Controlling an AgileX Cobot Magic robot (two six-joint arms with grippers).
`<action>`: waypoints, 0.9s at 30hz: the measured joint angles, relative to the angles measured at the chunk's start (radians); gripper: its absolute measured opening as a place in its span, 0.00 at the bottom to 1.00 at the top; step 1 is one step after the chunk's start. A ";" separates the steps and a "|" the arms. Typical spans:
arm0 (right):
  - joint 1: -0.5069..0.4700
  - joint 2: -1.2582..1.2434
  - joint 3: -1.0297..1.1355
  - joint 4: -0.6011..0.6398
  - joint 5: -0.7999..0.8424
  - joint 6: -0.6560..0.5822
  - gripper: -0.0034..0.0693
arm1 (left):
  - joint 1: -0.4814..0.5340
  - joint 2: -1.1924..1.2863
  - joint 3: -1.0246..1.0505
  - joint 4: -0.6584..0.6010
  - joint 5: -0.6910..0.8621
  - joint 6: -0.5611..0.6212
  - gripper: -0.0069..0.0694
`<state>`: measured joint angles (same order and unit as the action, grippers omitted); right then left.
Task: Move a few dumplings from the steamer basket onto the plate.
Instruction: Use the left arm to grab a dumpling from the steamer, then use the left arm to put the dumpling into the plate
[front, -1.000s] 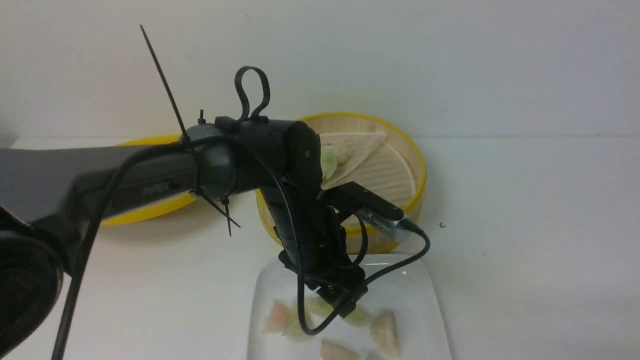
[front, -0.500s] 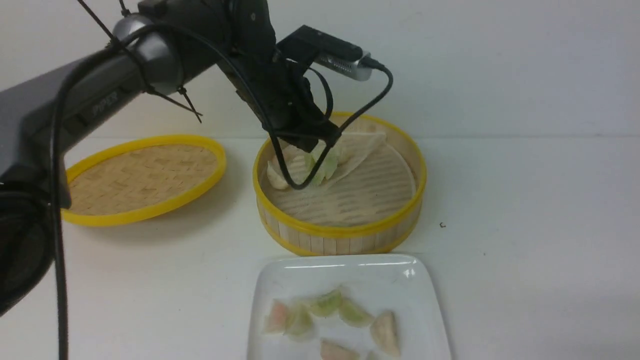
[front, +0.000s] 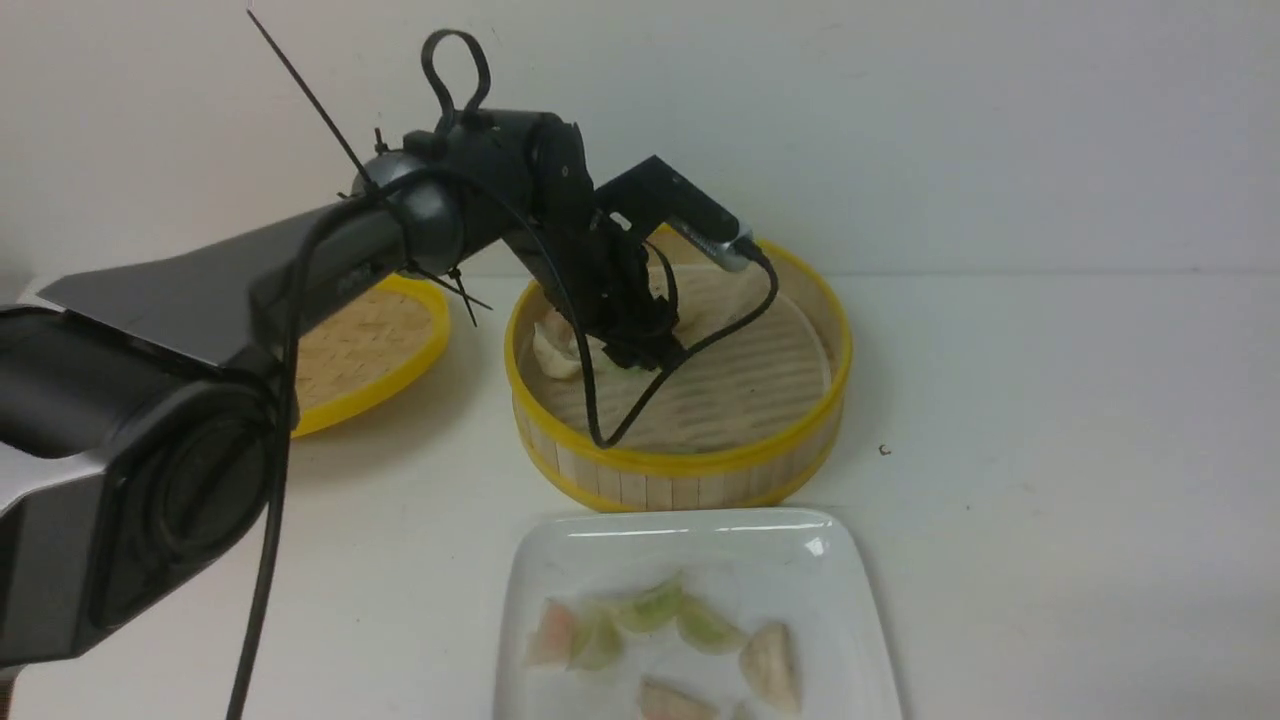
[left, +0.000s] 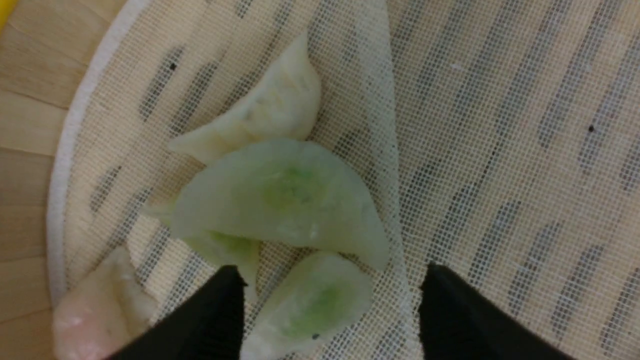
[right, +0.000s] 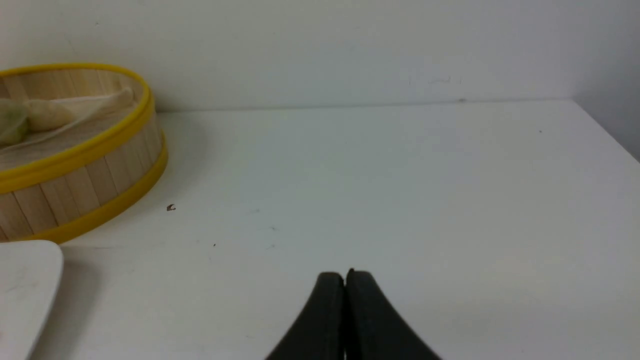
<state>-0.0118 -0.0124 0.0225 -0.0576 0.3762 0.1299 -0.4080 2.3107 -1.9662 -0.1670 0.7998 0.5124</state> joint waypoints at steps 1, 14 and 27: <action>0.000 0.000 0.000 0.000 0.000 0.000 0.03 | 0.000 0.011 0.000 -0.001 0.000 0.000 0.73; 0.000 0.000 0.000 0.000 0.000 0.000 0.03 | 0.000 0.049 -0.012 -0.021 0.016 -0.057 0.50; 0.000 0.000 0.000 0.000 0.000 0.000 0.03 | 0.001 0.055 -0.332 -0.048 0.412 -0.225 0.31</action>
<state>-0.0118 -0.0124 0.0225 -0.0576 0.3762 0.1299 -0.4069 2.3660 -2.2986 -0.2151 1.2116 0.2870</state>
